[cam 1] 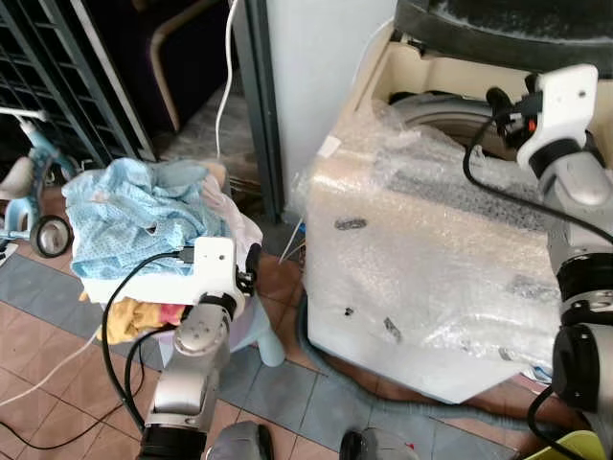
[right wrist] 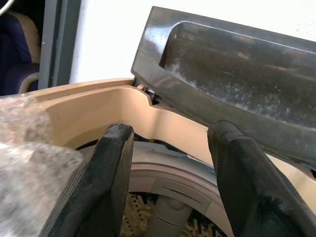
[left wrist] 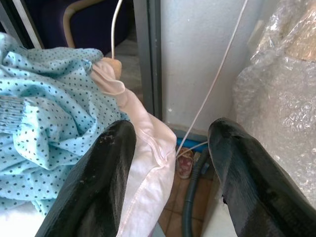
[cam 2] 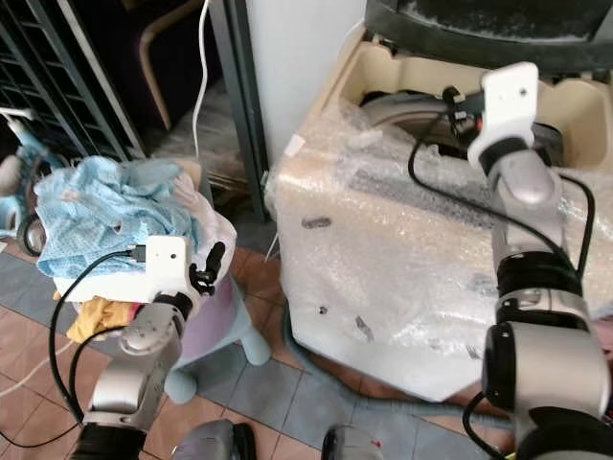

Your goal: Clothes washing

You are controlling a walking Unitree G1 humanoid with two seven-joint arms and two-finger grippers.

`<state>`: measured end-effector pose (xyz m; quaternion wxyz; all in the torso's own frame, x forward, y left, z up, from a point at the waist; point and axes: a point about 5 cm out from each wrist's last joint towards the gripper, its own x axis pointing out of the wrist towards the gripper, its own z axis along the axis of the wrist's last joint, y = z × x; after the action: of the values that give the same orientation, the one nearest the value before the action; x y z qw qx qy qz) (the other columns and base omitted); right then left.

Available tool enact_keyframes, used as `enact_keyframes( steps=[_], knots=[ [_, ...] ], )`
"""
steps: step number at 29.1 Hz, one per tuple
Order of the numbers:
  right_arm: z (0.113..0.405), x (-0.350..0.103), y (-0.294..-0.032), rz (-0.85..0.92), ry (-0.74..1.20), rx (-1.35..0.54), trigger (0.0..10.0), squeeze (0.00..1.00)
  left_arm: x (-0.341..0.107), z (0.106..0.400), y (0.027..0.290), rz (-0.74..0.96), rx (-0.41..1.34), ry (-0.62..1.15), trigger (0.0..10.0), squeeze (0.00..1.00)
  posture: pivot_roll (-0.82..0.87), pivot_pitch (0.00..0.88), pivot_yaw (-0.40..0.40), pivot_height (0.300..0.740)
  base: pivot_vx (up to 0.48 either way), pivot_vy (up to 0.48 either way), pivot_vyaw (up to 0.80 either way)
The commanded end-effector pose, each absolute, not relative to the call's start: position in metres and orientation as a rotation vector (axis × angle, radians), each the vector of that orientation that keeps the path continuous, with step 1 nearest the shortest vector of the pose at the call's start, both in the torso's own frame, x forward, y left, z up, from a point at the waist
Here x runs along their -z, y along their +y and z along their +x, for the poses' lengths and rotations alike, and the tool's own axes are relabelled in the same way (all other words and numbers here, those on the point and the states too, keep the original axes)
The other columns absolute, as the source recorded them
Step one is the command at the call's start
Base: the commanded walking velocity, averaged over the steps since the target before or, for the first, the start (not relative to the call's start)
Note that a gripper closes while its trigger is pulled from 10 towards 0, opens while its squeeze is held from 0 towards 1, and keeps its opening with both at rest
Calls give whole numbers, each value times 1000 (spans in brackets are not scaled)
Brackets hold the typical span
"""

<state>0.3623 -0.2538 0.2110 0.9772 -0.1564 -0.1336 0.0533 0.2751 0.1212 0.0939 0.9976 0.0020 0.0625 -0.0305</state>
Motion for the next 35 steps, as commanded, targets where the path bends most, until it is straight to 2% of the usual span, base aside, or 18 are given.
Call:
enact_keyframes(
  steps=[1,4,10,11,16,18,19,20,22,25,26,28,32,35],
  knots=[
    [359,-221,-242,-327,-327,-149,10000,0,-100,279,122,13,56,87,10000,0,-87,10,91,740,0,0,0],
    [354,-209,-229,-289,-288,-188,10000,0,-100,283,120,14,71,82,10000,0,-114,0,116,740,0,0,0],
    [319,-187,-206,-227,-266,-216,10000,0,-104,286,118,-6,68,47,10000,0,-107,0,104,740,0,0,0],
    [304,-174,-204,-156,-238,-131,10000,0,-107,287,122,-6,52,23,10000,0,-96,0,91,740,0,0,0],
    [280,-155,-200,-124,-182,37,10000,0,-114,289,132,15,19,-20,10000,0,-84,0,75,740,0,0,0],
    [272,-154,-194,-157,-177,62,10000,0,-115,290,136,15,8,-16,10000,0,-83,0,71,740,0,0,0],
    [268,-151,-188,-96,-148,41,10000,0,-116,290,136,14,7,-15,10000,0,-82,0,72,740,0,0,0],
    [267,-151,-184,-44,-148,47,10000,0,-117,290,137,14,5,-15,10000,0,-79,0,77,740,0,0,0],
    [268,-148,-188,-83,-162,185,10000,0,-117,285,141,13,-16,-23,10000,0,-84,0,80,740,0,0,0],
    [265,-138,-189,-119,-75,133,10000,0,-113,278,142,10,-35,-6,10000,0,-90,0,85,740,0,0,0],
    [259,-132,-185,-59,-69,69,10000,0,-105,272,141,-40,-4,39,10000,0,-83,0,97,740,0,0,0],
    [252,-121,-183,2,-43,71,10000,0,-99,265,145,-103,-8,71,10000,0,-91,0,89,740,0,0,0],
    [256,-116,-172,-74,-21,59,10000,0,-93,268,148,-98,-45,91,10000,0,-88,0,91,740,0,0,0],
    [265,-114,-154,75,68,19,10000,0,-96,271,133,-78,20,71,10000,0,-66,17,66,740,0,0,0]
  ],
)
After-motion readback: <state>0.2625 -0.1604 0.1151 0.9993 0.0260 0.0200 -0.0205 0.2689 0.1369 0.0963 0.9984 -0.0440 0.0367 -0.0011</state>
